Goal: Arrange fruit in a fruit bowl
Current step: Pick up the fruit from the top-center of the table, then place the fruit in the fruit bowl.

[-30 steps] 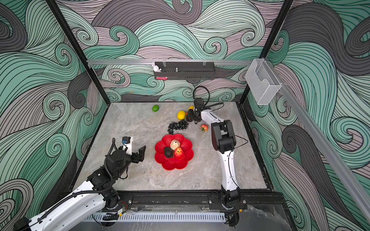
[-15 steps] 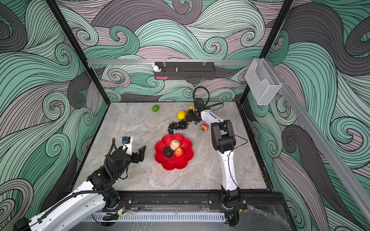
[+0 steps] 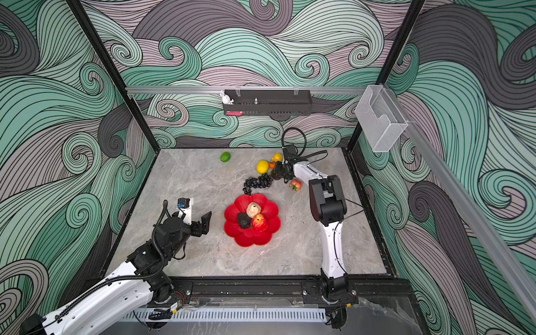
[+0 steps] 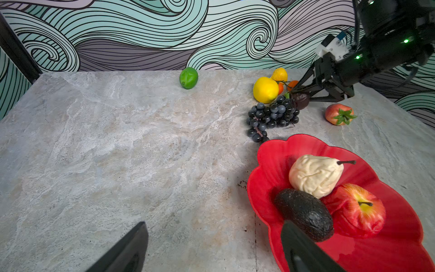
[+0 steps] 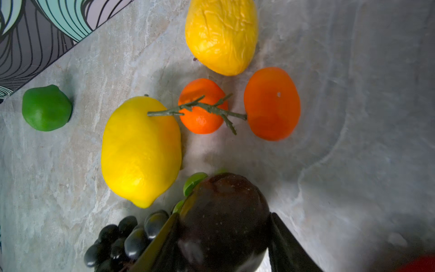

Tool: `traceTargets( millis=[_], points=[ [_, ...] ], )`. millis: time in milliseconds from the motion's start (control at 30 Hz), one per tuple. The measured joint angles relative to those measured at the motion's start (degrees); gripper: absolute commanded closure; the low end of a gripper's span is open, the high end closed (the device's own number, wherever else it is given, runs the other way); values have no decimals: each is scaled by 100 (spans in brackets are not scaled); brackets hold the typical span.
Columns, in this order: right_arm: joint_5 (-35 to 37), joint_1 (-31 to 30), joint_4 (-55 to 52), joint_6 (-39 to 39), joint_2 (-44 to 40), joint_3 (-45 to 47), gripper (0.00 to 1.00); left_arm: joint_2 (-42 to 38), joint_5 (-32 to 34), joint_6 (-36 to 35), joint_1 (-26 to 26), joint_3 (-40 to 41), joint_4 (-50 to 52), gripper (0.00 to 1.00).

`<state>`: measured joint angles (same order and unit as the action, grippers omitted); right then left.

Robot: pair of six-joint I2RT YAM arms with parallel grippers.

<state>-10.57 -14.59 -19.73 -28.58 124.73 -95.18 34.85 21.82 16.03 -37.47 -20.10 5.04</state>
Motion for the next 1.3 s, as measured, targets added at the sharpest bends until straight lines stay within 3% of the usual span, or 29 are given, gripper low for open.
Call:
traceTargets(
  millis=[267, 433, 567, 800, 1000, 1300],
  points=[
    [-39, 125, 380, -76, -1591, 1071, 45, 133, -39, -2, 0, -2, -37, 10],
    [-463, 131, 824, -361, -2645, 2159, 46, 330, -212, 26, 2, -118, -35, 13],
    [-953, 83, 1078, -643, -3407, 3093, 46, 756, -857, 273, 17, -551, -11, 20],
    [-1663, -118, 1281, -914, -4688, 4249, 46, 2096, -2411, 831, 22, -2212, 350, 33],
    [-2146, -579, 1578, -962, -5423, 5058, 46, 2855, -3285, 1185, 22, -2339, 227, 43],
    [-2509, -1102, 1987, -988, -5960, 5873, 46, 3526, -3993, 1591, 22, -2343, -271, 54]
  ],
)
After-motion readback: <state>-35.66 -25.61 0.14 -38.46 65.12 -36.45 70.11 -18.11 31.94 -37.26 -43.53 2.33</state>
